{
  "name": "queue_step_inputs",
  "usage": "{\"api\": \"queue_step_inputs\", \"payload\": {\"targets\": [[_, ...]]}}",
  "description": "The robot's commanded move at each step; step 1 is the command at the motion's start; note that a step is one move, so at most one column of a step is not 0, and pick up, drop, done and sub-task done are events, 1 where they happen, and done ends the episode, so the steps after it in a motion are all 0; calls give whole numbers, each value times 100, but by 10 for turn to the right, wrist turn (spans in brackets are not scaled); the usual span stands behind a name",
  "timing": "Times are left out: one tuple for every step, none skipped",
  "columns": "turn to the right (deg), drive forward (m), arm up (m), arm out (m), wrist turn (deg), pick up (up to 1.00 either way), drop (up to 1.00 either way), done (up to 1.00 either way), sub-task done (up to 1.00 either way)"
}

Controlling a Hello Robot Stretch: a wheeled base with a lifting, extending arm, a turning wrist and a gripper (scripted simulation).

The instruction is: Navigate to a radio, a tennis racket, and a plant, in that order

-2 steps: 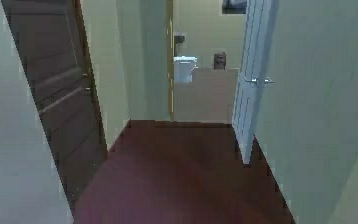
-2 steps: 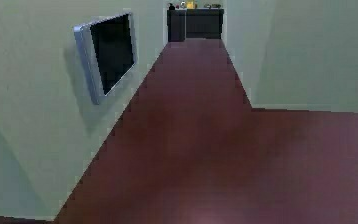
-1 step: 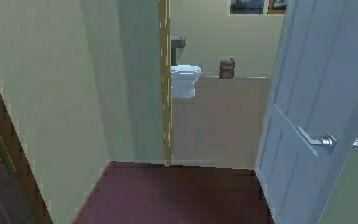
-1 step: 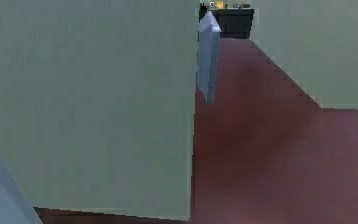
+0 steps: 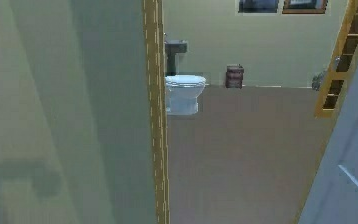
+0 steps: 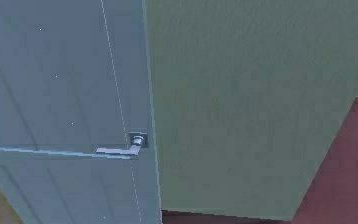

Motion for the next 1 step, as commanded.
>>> {"api": "queue_step_inputs", "payload": {"targets": [[30, 0, 0, 0, 0, 0, 0, 0, 0]]}}
